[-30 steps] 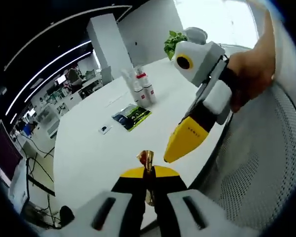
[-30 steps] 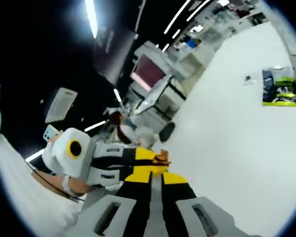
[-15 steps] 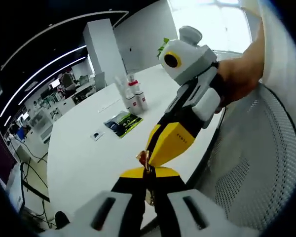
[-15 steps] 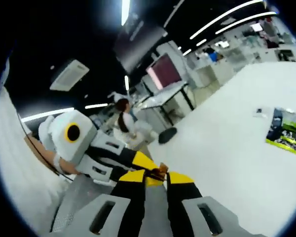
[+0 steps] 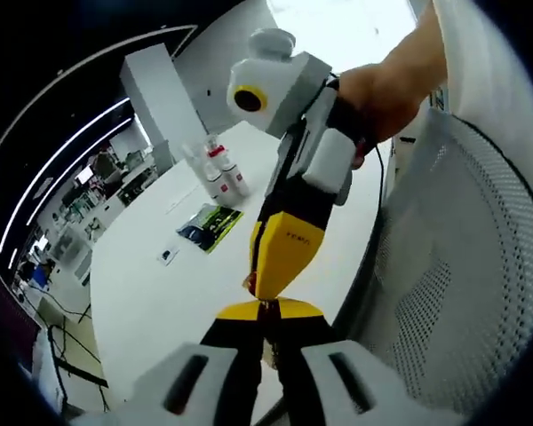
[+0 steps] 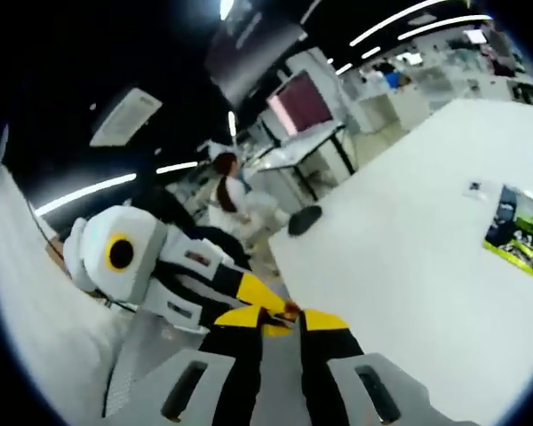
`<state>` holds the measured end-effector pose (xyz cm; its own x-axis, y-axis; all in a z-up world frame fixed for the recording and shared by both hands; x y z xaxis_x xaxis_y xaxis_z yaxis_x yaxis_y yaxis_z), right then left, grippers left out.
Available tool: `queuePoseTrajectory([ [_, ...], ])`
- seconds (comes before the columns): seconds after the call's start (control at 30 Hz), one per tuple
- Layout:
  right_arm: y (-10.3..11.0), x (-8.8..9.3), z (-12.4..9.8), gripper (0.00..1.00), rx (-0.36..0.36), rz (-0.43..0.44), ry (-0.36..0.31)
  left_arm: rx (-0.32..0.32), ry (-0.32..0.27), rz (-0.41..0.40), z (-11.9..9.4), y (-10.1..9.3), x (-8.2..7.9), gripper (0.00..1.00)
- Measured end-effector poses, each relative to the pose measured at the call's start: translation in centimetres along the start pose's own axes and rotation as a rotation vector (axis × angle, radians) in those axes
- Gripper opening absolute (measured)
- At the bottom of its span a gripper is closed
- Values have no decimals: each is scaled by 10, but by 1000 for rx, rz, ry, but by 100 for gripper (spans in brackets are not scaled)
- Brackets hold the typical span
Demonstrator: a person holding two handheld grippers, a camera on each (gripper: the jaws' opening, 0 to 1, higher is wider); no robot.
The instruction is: Arrange the skincare products in the storage area until every visible bottle or jar stands upright without overlapping.
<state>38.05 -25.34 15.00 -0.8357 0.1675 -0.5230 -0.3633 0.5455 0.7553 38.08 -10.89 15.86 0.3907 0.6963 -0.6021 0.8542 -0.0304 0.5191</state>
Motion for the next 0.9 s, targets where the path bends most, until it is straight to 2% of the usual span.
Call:
queuePoseTrajectory([
  [0.1,-1,-1,0,15,-13,44,-13,-7,4,24,0,0,0,0],
  [0.2,-1,1,1,19,-63,155,-20,-12,6,51,0,0,0,0],
  [0.3,-4,2,0,13,-33,143,-17,-7,8,90,1,-1,-2,0],
  [0.37,-6,2,1,13,-32,161,-16,-3,14,111,2,-2,-2,0],
  [0.5,-9,4,2,12,-47,220,-36,-7,23,120,1,-1,-1,0],
  [0.73,-10,5,1,12,-64,222,-47,-15,22,149,1,-1,-1,0],
  [0.9,-13,7,0,12,-96,276,-89,-27,12,154,1,1,-2,0],
])
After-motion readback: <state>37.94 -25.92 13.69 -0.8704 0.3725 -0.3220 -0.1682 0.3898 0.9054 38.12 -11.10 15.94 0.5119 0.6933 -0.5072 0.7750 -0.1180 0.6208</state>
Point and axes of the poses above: the point that each gripper's makers call its tool centre point, and the gripper's own axes: z roughly forward along the fingers, y roughly to its left, x roughly out of its underside, the point moved 10 cm from there along -z, roughly backward along the fingers, and after that the axes turned 15 degrees about z, right-handed, at the moved point
